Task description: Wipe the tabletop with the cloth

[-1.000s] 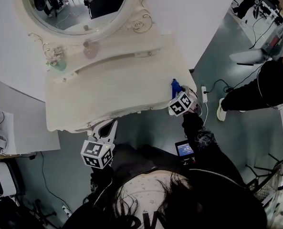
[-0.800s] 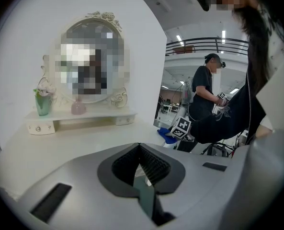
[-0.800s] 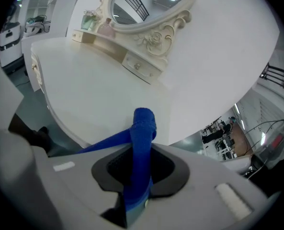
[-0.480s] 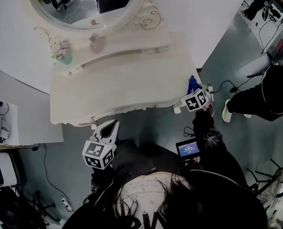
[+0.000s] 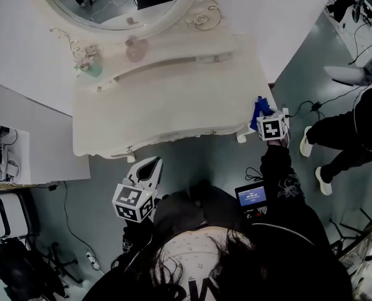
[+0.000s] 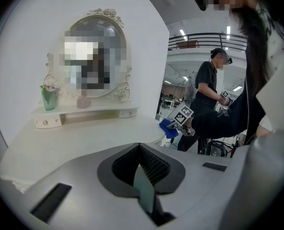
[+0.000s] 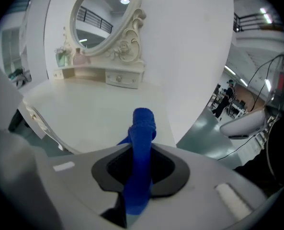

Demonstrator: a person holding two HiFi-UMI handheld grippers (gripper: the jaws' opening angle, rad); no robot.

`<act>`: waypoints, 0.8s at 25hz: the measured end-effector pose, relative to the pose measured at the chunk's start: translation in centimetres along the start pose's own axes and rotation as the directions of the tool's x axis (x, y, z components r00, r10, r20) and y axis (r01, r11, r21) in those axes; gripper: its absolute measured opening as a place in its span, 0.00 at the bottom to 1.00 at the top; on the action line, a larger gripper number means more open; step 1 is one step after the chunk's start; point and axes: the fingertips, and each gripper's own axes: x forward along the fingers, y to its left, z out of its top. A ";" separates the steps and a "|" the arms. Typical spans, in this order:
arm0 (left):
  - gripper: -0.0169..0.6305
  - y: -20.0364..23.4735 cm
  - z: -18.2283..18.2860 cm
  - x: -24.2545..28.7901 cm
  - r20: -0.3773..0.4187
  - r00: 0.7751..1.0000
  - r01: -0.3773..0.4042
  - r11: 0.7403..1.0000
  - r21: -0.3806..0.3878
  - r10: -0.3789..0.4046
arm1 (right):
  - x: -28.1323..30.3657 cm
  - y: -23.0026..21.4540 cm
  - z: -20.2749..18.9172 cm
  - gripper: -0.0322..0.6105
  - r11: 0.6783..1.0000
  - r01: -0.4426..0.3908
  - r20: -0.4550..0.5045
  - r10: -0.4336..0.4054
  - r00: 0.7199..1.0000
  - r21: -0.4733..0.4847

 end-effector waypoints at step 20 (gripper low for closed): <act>0.03 3.7 -6.3 -14.4 0.043 0.992 -0.111 0.991 -0.076 0.115 | -21.1 32.3 6.7 0.17 0.843 -0.486 0.265 0.535 0.802 -0.232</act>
